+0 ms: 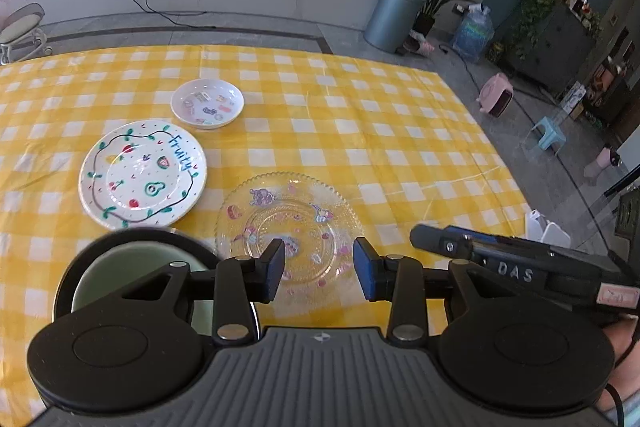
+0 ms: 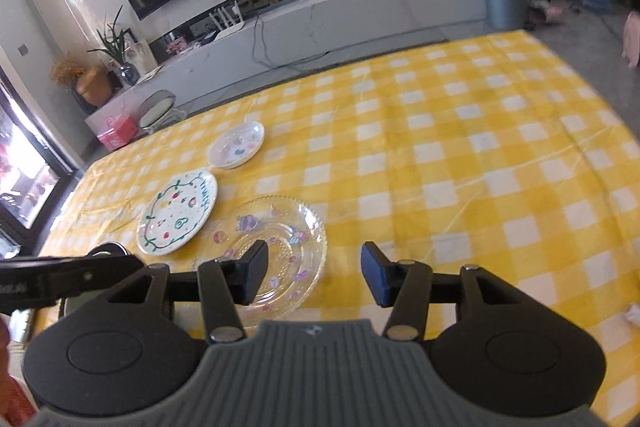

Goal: Organize plates and bowls
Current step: 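Move both grippers to the clear glass plate and close on its rim, then lift the glass plate with both grippers off the cloth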

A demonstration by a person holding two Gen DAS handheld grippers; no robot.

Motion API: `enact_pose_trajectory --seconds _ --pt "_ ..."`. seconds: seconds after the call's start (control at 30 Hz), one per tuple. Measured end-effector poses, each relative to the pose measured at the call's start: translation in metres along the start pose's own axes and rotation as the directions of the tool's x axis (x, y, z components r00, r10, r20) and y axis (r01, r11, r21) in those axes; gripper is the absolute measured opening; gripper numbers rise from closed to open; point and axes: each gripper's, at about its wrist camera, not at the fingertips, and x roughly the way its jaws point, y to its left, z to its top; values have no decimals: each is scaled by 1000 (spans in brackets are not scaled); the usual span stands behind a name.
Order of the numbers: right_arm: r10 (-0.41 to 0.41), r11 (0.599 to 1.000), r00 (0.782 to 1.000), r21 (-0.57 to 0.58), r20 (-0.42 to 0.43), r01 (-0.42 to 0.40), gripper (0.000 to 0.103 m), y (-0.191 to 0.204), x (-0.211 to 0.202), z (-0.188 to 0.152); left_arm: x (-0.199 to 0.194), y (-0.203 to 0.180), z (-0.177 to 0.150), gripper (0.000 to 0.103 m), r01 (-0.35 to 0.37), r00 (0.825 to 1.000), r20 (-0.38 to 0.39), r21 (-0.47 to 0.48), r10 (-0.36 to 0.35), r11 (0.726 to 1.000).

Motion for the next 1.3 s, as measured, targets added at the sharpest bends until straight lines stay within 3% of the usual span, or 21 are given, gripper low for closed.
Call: enact_pose_trajectory --seconds 0.1,0.27,0.47,0.7,0.8,0.93,1.1,1.3 --pt "30 999 999 33 -28 -29 51 -8 11 0 17 2 16 43 -14 998 -66 43 17 999" --pt "94 990 992 111 -81 -85 47 -19 32 -1 46 14 42 43 -45 978 -197 130 71 991" --pt "109 981 989 168 -101 -91 47 -21 50 -1 86 33 60 40 -43 920 -374 190 113 981" --pt "120 973 977 216 -177 -80 47 -25 73 -9 116 41 78 40 -70 876 -436 306 205 949" --pt "138 964 974 249 -181 -91 46 -29 76 -11 132 44 83 40 -46 846 -491 323 209 945" --pt "163 951 969 291 -188 -103 29 -35 78 -13 144 44 82 40 -22 820 -532 337 210 941" --pt "190 935 962 336 -194 -117 18 -40 82 -14 158 43 76 40 -3 791 -576 334 206 943" --pt "176 933 965 346 -195 -100 6 -40 84 -14 166 46 76 34 4 786 -596 273 166 962"
